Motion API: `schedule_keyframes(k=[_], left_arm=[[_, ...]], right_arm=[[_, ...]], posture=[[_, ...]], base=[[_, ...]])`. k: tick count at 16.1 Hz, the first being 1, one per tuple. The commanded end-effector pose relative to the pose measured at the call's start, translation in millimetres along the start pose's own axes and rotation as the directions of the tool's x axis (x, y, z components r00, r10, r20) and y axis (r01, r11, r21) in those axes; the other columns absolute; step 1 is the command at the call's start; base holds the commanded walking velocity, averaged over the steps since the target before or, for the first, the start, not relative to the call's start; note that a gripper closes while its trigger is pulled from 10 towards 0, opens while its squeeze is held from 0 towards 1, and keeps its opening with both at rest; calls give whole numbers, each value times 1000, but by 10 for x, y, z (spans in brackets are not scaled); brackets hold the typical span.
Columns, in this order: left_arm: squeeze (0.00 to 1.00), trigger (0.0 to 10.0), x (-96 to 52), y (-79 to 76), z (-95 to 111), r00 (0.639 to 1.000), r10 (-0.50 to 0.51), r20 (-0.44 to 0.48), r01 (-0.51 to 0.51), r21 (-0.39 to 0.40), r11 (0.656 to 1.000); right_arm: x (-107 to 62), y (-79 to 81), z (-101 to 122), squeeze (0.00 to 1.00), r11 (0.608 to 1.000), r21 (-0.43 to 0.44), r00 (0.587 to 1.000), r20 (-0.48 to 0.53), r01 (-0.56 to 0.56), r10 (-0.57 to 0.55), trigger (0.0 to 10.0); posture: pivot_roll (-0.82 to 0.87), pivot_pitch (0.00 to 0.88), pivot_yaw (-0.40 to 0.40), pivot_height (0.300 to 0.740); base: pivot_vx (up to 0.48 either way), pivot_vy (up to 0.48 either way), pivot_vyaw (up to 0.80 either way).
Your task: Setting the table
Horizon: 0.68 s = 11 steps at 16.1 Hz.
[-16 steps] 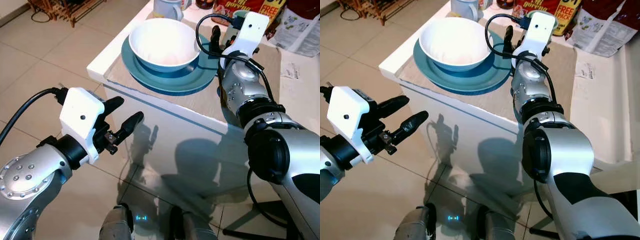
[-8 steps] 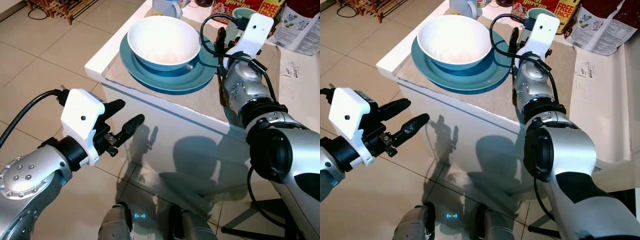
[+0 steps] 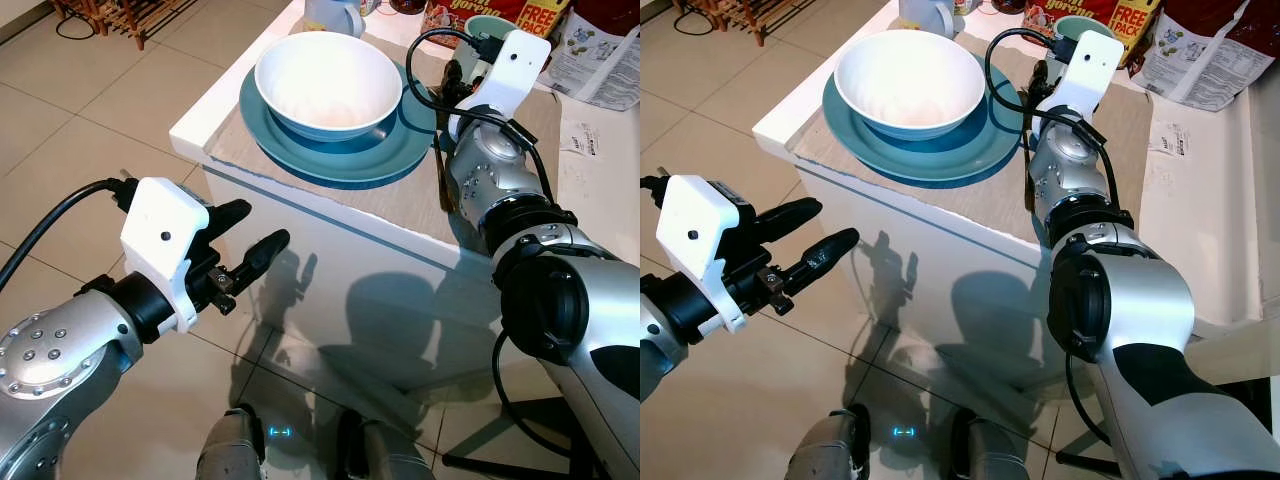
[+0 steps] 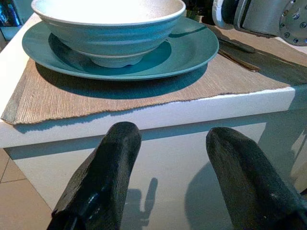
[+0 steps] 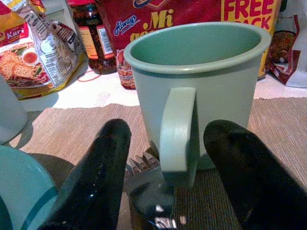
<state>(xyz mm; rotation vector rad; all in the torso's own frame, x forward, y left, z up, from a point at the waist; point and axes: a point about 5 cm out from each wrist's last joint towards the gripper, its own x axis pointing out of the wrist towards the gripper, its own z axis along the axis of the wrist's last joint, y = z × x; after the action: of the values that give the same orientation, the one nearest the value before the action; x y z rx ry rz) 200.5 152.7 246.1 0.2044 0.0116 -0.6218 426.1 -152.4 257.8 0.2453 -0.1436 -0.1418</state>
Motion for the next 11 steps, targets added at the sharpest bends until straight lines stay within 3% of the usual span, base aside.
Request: schedule_keyframes(k=[1, 11], left_arm=[[0, 10000, -76, -145, 137, 997, -46, 59, 42, 71, 997], [0, 10000, -80, -141, 149, 998, -43, 55, 38, 77, 996]], right_arm=[[20, -44, 47, 0, 1000, 8, 1000, -4, 12, -12, 0], [20, -82, 41, 0, 999, 34, 1000, -9, 30, -29, 0]], posture=[[331, 255, -116, 740], [336, 237, -118, 740]], base=[[0, 0, 0], [0, 0, 0]])
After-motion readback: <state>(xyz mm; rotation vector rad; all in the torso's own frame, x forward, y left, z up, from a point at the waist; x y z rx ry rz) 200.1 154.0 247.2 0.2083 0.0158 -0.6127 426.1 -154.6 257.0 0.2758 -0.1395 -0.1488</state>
